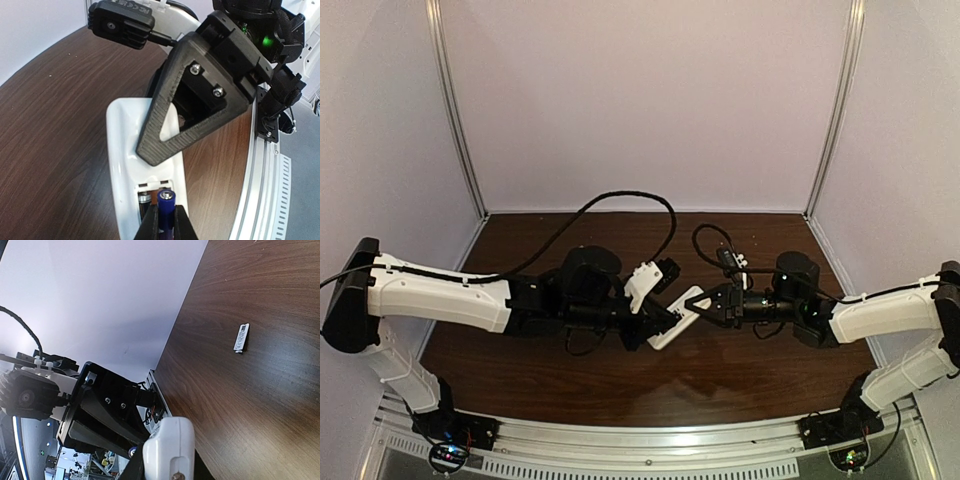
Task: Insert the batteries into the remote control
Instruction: Place the battery in the battery compartment, then load the battery into the battery compartment.
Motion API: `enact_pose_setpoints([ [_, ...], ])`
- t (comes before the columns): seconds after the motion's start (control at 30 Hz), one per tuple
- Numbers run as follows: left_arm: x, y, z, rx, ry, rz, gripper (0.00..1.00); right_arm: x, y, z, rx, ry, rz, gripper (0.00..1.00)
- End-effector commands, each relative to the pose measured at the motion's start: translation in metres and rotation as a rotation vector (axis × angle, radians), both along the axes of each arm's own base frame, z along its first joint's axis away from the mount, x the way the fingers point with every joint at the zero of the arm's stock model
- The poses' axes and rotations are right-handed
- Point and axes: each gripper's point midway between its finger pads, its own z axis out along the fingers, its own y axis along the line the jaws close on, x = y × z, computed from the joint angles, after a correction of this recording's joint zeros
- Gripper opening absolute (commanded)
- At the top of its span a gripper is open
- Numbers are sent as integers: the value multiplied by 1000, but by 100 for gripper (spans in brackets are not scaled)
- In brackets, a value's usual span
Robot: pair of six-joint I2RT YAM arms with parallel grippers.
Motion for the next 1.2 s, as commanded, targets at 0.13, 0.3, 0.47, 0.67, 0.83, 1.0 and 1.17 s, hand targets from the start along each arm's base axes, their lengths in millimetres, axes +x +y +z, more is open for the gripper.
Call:
enact_pose_setpoints([
  [0.13, 4, -1, 3, 6, -30, 17, 11, -3, 0, 5, 19, -29, 8, 0],
  [0.3, 3, 1, 8, 3, -44, 10, 23, -4, 0, 2, 5, -29, 12, 0],
  [0.47, 3, 6, 17, -8, -63, 13, 34, -6, 1, -2, -11, -26, 31, 0],
  [0.67, -7, 23, 49, -60, -204, -51, 38, -16, 3, -10, -54, -13, 100, 0],
  [0.83, -30, 34, 47, -9, -361, -234, 38, -28, 5, -13, -62, 5, 183, 0],
  [1.0, -62, 39, 41, 3, -510, -428, 37, -40, 8, -13, -59, 27, 263, 0],
  [1.17, -73, 31, 43, 4, -527, -500, 32, -49, 14, -16, -74, 37, 326, 0],
])
